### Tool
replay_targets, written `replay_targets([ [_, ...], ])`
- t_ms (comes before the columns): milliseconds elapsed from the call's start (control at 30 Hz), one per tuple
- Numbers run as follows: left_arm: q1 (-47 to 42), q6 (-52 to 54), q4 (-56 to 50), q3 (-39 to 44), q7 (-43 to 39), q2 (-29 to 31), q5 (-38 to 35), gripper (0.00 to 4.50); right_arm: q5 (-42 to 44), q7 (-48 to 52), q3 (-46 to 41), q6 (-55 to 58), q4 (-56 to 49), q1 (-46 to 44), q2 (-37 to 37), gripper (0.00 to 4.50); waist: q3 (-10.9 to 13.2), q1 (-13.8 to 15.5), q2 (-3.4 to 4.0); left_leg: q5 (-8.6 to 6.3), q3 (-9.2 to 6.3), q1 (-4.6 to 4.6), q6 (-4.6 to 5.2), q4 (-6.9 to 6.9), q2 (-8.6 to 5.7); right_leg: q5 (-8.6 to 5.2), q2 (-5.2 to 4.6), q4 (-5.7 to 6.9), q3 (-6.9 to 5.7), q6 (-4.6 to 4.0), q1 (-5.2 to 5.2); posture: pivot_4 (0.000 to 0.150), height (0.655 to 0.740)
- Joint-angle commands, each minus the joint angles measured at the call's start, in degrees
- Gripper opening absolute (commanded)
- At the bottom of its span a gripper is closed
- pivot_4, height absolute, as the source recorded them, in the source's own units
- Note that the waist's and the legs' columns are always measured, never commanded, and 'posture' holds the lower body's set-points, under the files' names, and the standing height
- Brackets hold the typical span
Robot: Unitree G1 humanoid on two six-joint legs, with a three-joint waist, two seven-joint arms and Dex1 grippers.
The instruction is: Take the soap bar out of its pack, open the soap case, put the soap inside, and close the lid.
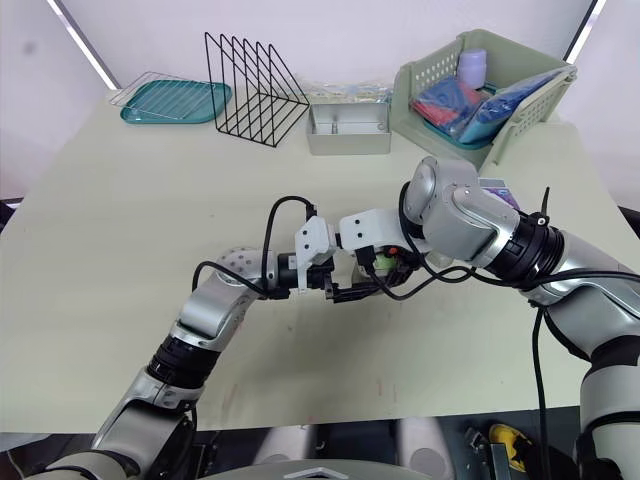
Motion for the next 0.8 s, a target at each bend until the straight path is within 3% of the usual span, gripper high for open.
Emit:
replay_targets([
  [33,-0.9,-1.2,-0.3,0.6,-1.4,0.1,-1.3,4.5,-1.3,-0.6,-1.7,-0.7,-0.4,0.5,0.4,2.04,0.0,-0.1,0.0,0.0,0.0,0.0,0.0,0.0,0.0,0.0,0.0,0.01,0.0,0.0,0.0,0.15,0.74],
  [333,-1.5,-1.4,0.9,-0.1,-2.7,-0.2,-1.3,4.5,-1.9,-0.5,-2.0,-0.6,-1.1,0.9,0.6,2.04,0.0,-0.2,0.0,0.0,-0.01,0.01,0.0,0.0,0.0,0.0,0.0,0.05,0.0,0.0,-0.01,0.15,0.74],
  [433,-1.9,-1.7,1.3,0.0,-3.3,-0.3,-1.3,3.23,-2.1,-0.6,-2.2,-0.9,-1.1,1.0,0.8,2.04,0.0,-0.2,0.0,0.0,-0.01,0.01,0.0,0.01,-0.01,0.0,0.0,0.06,0.0,0.0,-0.01,0.15,0.74],
  [567,-2.3,-2.6,2.3,0.0,-4.0,0.0,-1.1,1.91,-2.6,-0.6,-2.5,-1.1,-1.2,1.3,1.2,2.04,0.0,-0.2,0.0,0.0,-0.01,0.01,0.0,0.04,-0.04,0.0,-0.03,0.09,-0.01,0.0,-0.01,0.15,0.74],
  [800,-1.8,-4.6,2.7,-0.8,-4.1,0.1,0.0,1.91,-3.0,-0.3,-2.9,-1.5,-1.1,1.6,1.6,2.04,0.0,-0.2,0.0,0.0,-0.02,0.02,0.0,0.04,-0.04,0.0,-0.04,0.11,-0.01,0.0,-0.01,0.15,0.74],
])
